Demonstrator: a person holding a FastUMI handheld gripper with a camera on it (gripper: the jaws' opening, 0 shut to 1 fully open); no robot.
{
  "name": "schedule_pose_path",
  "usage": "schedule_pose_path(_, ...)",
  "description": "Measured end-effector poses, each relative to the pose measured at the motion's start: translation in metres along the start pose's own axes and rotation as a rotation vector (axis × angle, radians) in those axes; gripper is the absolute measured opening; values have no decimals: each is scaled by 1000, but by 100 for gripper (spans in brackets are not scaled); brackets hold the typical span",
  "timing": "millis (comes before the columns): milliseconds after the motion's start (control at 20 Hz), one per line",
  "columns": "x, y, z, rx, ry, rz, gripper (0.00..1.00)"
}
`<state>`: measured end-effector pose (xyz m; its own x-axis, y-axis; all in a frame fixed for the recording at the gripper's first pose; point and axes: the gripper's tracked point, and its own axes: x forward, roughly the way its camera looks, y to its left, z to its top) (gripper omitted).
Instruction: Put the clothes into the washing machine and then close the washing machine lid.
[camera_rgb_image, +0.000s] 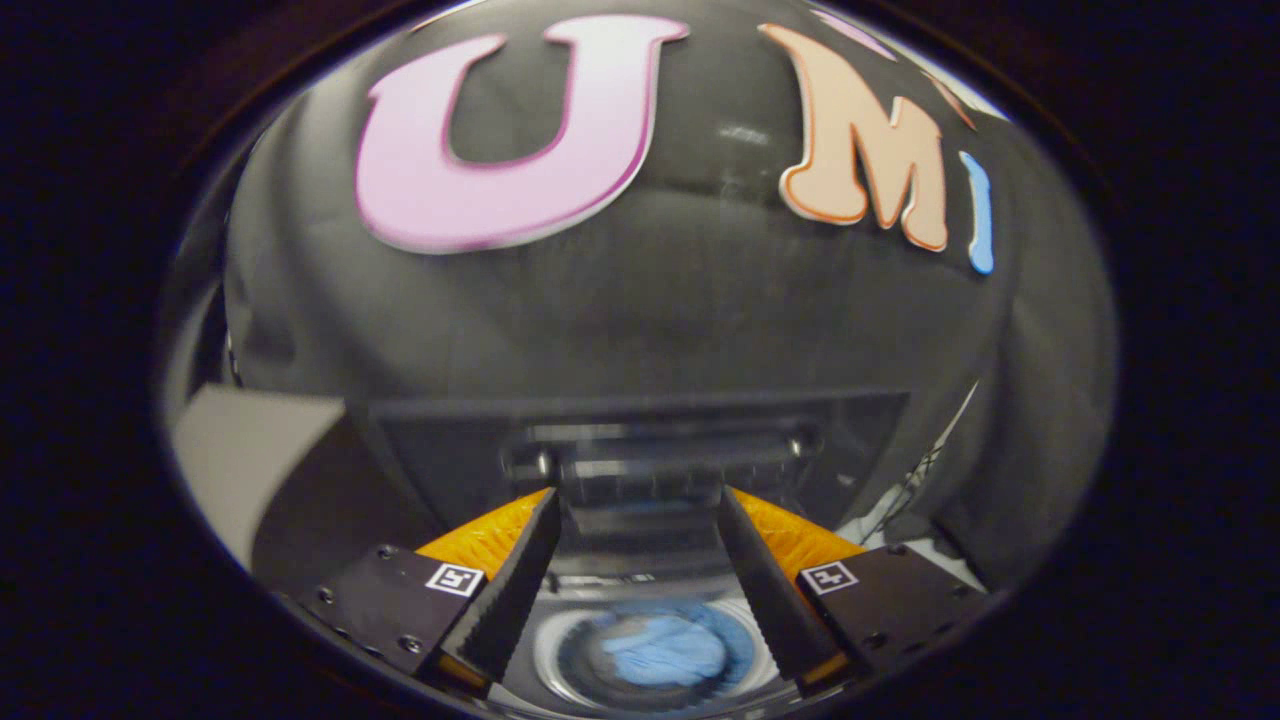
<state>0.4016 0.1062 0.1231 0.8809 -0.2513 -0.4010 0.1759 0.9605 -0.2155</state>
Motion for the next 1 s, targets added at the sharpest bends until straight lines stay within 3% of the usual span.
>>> schedule_pose_path(200,-12,6,-12,-4,-56,39,100)
schedule_pose_path(550,-32,3,65,77,-217,59,98)
schedule_pose_path(750,-11,3,110,88,-278,33,98)
schedule_pose_path(1000,44,16,119,160,-241,27,98)
